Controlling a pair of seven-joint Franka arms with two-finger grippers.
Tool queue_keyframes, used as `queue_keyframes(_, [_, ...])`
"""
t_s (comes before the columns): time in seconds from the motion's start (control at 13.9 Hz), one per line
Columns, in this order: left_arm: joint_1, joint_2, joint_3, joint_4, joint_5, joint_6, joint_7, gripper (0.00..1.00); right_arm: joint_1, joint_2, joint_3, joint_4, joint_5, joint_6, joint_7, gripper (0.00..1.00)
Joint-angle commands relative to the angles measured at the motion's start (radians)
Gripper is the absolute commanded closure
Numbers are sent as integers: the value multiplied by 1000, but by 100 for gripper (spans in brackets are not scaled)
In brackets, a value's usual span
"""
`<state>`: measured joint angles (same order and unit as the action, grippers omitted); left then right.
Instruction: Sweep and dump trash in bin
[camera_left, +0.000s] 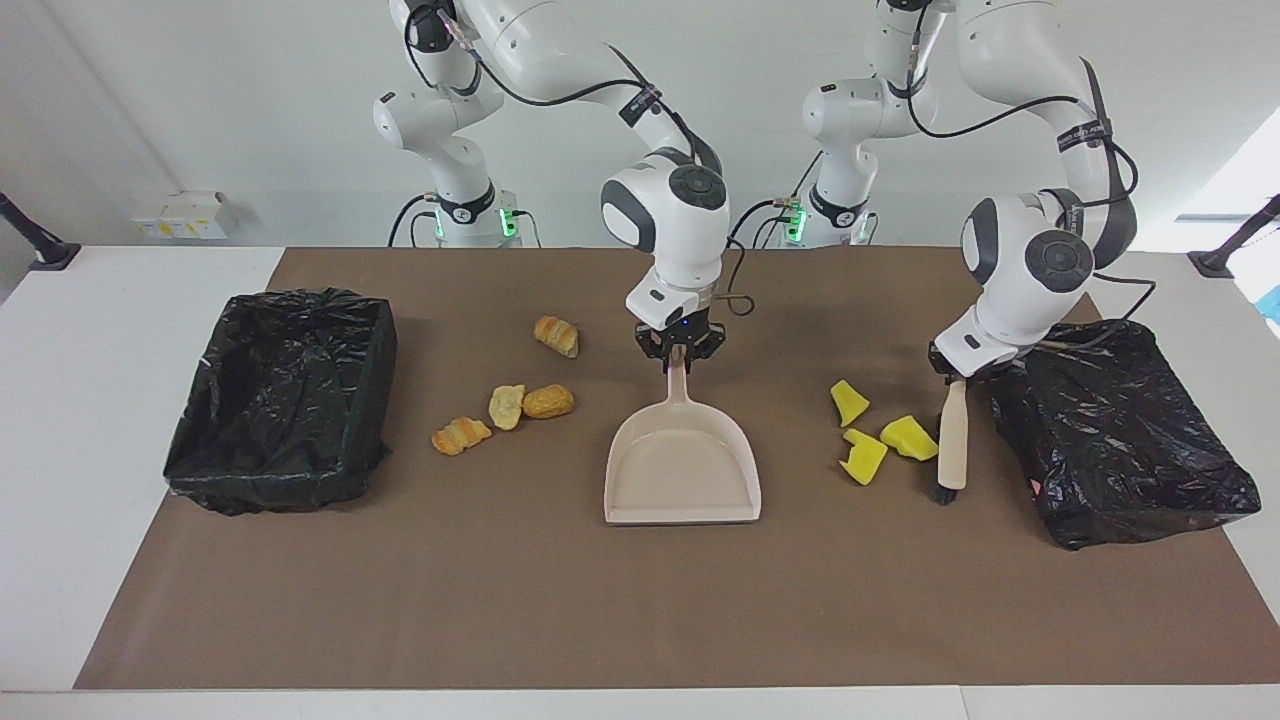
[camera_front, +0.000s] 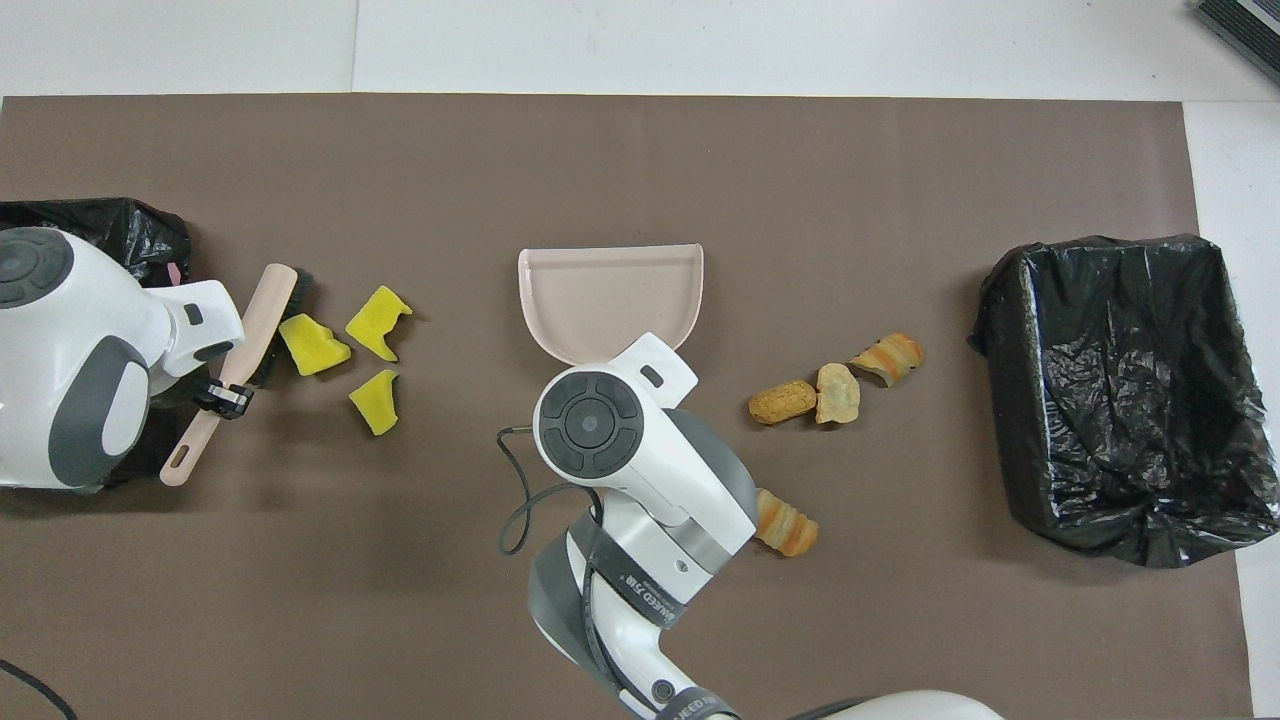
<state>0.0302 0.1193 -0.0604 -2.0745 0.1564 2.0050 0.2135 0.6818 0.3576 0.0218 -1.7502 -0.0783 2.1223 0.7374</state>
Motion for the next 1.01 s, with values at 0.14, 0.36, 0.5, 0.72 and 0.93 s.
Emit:
queue_keyframes(0.14, [-131,-85,10,-87,-51,-68,-166,100,-59,-130,6,-14,17,-175,-281,100])
queue_keyframes(0.36, [-150,-90,10,-52,-51,-72,-166,100,-113,-163,6,-15,17,-271,-577,100])
queue_keyframes(0.5, [-142,-84,13,11,-49,-87,-143,100,-152,-173,6,-18,17,-318,-825,100])
queue_keyframes(0.72, [-133,-38,17,76,-47,4,-61,100,-212,-173,6,-49,17,-302,-1123,100])
queue_keyframes(0.93, [-112,-32,17,70,-47,90,47,100,-237,-183,6,-106,17,-205,-1294,100])
